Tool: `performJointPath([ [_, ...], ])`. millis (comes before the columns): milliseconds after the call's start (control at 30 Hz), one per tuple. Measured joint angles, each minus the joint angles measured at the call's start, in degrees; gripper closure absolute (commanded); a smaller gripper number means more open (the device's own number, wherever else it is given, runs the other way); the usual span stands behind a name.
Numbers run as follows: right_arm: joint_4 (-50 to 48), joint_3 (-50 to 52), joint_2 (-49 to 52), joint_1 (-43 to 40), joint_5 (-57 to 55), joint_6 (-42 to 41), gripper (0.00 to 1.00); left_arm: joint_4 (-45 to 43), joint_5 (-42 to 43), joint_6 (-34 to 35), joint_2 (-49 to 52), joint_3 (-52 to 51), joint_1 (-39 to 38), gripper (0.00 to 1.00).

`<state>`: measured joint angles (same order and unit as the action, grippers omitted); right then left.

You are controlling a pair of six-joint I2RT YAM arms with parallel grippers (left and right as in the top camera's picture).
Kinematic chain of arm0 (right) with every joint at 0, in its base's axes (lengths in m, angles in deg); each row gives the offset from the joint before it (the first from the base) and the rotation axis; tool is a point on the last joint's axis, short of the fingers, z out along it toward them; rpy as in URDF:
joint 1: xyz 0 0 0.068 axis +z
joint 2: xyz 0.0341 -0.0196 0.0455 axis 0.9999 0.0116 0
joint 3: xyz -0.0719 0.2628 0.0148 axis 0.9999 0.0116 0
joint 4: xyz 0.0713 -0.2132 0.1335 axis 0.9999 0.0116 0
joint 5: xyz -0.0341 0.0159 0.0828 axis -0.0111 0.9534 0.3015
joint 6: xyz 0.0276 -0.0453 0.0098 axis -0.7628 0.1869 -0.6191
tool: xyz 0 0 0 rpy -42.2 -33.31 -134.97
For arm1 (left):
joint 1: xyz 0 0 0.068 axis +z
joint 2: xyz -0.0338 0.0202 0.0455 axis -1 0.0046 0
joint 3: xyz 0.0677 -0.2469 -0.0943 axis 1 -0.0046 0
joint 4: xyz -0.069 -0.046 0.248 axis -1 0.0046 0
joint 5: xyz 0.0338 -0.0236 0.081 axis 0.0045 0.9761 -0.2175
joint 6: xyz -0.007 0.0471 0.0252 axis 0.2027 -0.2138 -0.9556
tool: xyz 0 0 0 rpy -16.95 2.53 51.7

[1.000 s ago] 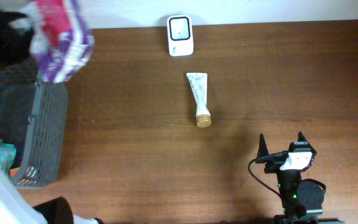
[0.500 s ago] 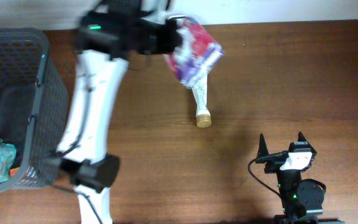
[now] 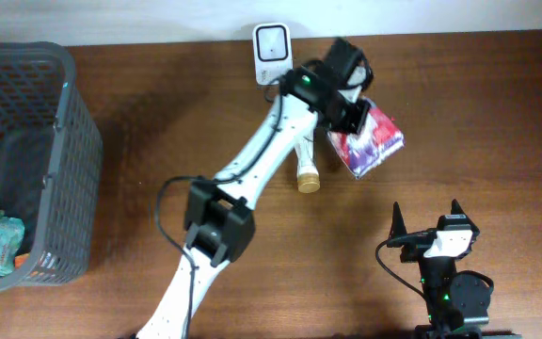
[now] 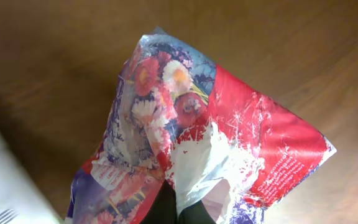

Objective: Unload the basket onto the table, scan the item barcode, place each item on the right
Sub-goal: 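Carry the pink-purple box and set it right of the tube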

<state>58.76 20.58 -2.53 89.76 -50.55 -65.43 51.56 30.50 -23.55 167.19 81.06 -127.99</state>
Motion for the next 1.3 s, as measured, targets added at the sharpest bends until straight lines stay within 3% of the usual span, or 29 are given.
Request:
performJointPath([
  [67,0.0,0.0,0.0,0.0,0.0,0.0,0.01,-0.1,-1.6,-1.2,1.9,0.0,-0.9,0.82],
  [200,0.0,0.0,0.0,0.0,0.0,0.0,0.01,-0.4,-6.5,-2.8,2.6,0.0,-0.5,0.23],
  [233,0.0,0.0,0.0,0.0,0.0,0.0,0.01,-0.6,-6.9,-3.4,2.6,0.0,0.0,0.14],
  [267,0.0,0.0,0.0,0.0,0.0,0.0,0.01,-0.6,-7.0,-4.2,2.6,0.0,0.4,0.11],
  [500,0.0,0.0,0.0,0.0,0.0,0.0,0.01,1.2,0.3,-6.8,2.1,7.3,5.2,0.01],
  [967,0.0,0.0,0.0,0.0,0.0,0.0,0.01,14.1,1.2,-10.0,-16.4,13.2,10.2,0.0],
  [1067,0.0,0.0,0.0,0.0,0.0,0.0,0.01,18.2,0.7,-10.3,-18.8,13.2,14.1,0.12],
  [1300,0.0,0.0,0.0,0.0,0.0,0.0,0.01,23.7,4.5,-10.6,-25.4,13.2,21.9,0.03],
])
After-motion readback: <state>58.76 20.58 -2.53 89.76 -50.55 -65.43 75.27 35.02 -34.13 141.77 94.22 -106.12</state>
